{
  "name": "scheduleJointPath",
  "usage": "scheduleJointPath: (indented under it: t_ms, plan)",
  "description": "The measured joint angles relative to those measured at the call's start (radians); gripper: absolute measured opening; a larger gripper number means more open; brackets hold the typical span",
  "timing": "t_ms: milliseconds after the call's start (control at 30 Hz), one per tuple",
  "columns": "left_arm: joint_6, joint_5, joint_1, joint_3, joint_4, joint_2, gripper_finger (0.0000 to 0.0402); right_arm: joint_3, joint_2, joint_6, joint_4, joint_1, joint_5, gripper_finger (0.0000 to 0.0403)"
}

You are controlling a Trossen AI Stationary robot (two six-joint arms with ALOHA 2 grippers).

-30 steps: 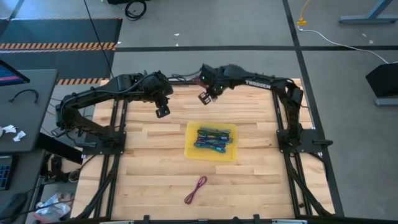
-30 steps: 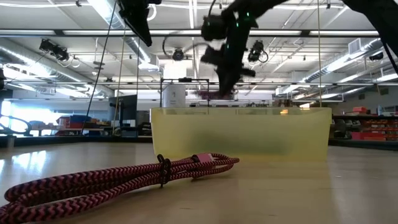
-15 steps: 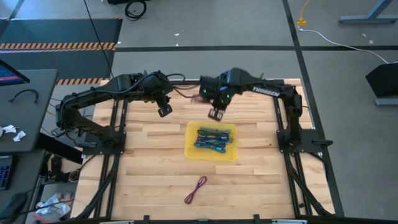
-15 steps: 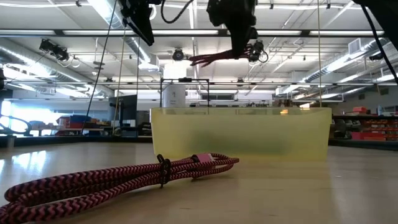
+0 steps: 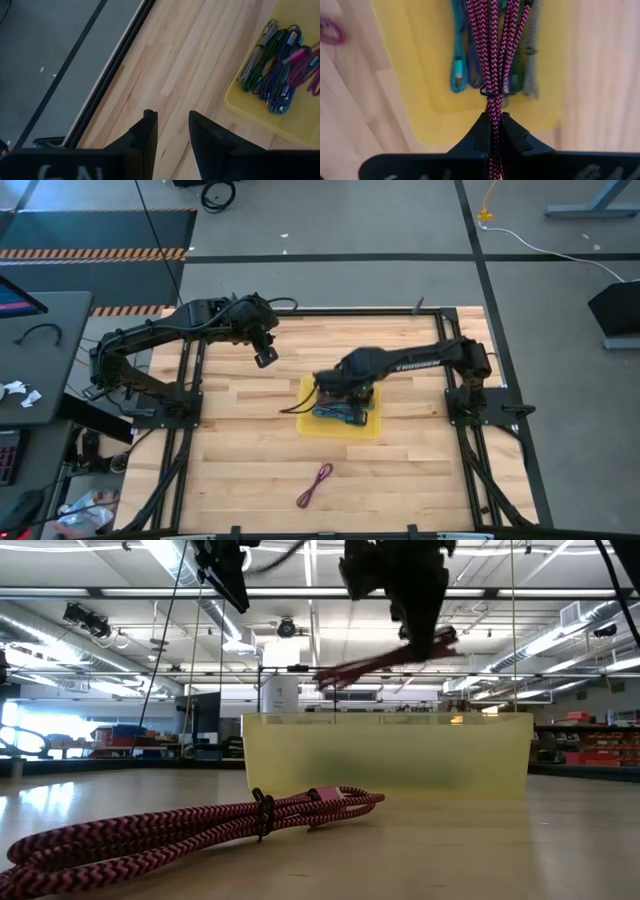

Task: Pick and place USB-C Cables
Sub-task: Put the top pink charger cable into the yellow bin

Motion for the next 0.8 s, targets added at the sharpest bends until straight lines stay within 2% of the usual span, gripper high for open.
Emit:
scheduleJointPath:
  t_ms: [233,367,800]
  plan:
    - [0.001,0.000,0.000,0.000,-0.001,0.000,0.0116,-0.233,0.000,0.009,0.245,0.017,-0.050,0.0017]
    - [0.000,0.000,0.000,0.000,-0.001,0.000,0.0116,-0.312,0.000,-0.018,0.343,0.005,-0.057,0.0017]
    - [-0.019,0.000,0.000,0.000,-0.002,0.000,0.0116,-0.383,0.000,-0.146,0.452,-0.065,-0.016,0.0017]
